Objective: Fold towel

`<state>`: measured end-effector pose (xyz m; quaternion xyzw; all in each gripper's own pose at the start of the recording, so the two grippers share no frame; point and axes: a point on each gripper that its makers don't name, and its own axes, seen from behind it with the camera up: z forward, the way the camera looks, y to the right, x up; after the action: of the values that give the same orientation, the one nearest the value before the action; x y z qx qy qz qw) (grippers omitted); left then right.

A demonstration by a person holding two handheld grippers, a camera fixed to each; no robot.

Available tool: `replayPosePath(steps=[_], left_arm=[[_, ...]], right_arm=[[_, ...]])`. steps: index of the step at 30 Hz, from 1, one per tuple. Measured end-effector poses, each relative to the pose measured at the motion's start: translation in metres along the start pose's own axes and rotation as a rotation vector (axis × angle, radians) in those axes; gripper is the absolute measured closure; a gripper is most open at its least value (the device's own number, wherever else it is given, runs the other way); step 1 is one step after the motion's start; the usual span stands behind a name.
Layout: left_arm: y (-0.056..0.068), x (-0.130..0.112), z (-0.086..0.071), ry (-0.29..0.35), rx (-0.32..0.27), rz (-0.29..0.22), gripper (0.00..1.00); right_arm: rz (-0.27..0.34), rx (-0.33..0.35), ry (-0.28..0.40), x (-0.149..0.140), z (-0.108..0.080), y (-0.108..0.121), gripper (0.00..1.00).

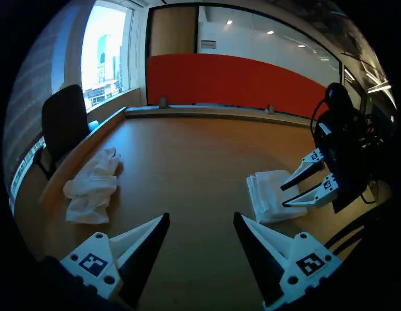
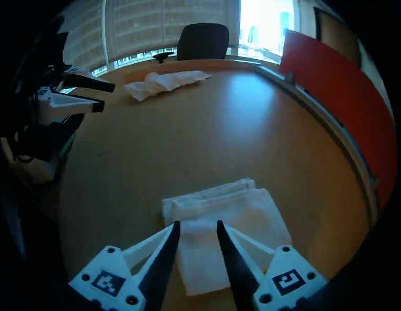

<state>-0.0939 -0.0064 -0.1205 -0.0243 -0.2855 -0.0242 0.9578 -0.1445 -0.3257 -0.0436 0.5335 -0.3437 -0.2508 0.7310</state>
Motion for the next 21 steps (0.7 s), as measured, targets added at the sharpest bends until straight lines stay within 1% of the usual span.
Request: replayPosePath(steps=[1, 2, 11, 21], left_arm=[[0.0, 0.0, 0.0, 0.0, 0.0, 0.0, 0.09], [0.0, 0.0, 0.0, 0.0, 0.001, 0.0, 0.09], [0.002, 0.002, 0.0, 0.002, 0.0, -0.003, 0.09], [0.004, 0.003, 0.001, 0.0, -0.004, 0.003, 0.09]], right_arm=[[0.001, -0.001, 0.001, 0.0, -0.001, 0.0, 0.34], [0.002, -0.001, 0.002, 0.0, -0.001, 0.001, 0.33], [0.011, -0.013, 0.003, -0.005, -0.006, 0.003, 0.33], [0.035, -0.037, -0.004, -0.02, -0.018, 0.006, 0.32]])
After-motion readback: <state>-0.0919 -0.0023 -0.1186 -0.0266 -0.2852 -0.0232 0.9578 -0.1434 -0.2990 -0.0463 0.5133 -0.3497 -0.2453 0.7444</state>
